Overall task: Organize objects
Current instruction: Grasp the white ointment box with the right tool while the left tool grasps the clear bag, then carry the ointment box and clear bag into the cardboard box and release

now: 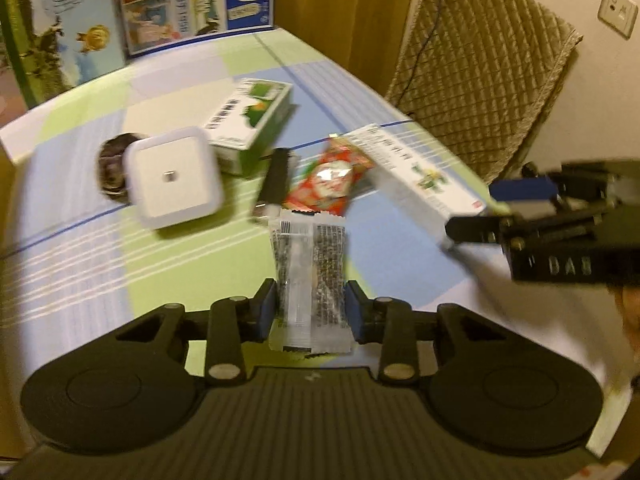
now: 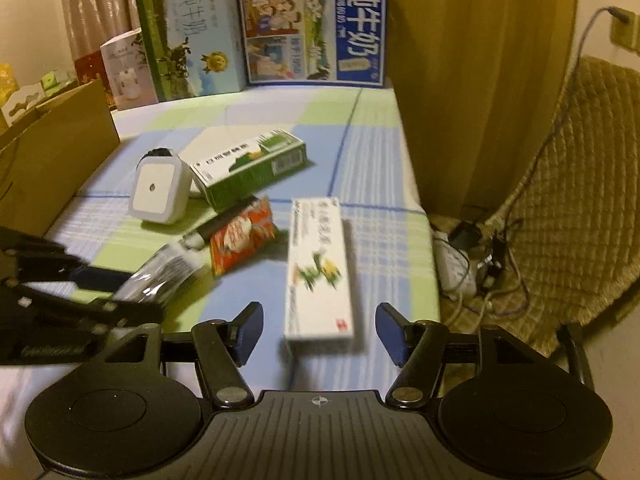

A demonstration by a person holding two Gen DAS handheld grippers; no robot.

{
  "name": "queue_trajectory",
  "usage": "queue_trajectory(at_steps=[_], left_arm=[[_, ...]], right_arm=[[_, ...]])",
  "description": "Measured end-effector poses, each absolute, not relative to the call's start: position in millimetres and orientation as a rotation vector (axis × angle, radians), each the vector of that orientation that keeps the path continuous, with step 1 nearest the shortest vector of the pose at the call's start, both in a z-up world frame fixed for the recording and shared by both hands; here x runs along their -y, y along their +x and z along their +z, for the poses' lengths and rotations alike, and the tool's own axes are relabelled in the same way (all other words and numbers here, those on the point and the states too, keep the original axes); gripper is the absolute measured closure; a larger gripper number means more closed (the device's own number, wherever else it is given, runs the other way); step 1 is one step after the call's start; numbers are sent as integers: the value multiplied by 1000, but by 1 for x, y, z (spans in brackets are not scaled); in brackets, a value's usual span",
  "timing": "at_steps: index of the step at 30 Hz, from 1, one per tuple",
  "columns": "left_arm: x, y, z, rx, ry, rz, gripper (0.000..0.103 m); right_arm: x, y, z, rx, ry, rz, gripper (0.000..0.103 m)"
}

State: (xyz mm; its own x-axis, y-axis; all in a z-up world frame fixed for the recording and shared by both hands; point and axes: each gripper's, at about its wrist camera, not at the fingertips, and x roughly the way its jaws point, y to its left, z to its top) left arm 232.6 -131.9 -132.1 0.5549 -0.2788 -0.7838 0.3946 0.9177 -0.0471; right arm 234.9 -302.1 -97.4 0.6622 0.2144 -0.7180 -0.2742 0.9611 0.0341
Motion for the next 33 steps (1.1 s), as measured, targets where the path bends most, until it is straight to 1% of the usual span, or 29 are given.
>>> queue_trajectory(at_steps=[3,5,7,8,11,16,21,26,29,30,31,33], left_arm=[[120,231,-132,-896,141,-385,72],[115,231,-132,-892,137,-379,72],[111,229,-133,-888,137,-381,71],[110,228,-132,-888,136,-384,70],[108,227,-130,-882,122,-381,70],[110,232,-132,-873,120,-378,67],[110,235,-136,-881,120,-378,67],[110,237,-137,-892,121,-382,67],[112,239,-139,-906,131,-381,69],[112,240,-140,-907,131,-382,69],[112,239,-140,-907,132,-382,70],[112,239,-140,-909,132,-381,71]], right_arm=[[292,250,-104,-813,-96,268,44],[287,259,-108,-830,-107,270,46],[284,263,-111,-857,-128,265,65],[283,263,-112,-873,-139,256,67],[288,251,-111,-910,-126,225,68],[294,224,-108,-958,-94,240,67],[294,225,-109,-931,-82,229,62],[285,241,-111,-898,-95,234,61],[282,247,-115,-894,-101,214,62],[282,247,-115,-894,-100,209,63],[282,246,-115,-894,-100,206,67],[281,244,-114,-900,-100,198,68]])
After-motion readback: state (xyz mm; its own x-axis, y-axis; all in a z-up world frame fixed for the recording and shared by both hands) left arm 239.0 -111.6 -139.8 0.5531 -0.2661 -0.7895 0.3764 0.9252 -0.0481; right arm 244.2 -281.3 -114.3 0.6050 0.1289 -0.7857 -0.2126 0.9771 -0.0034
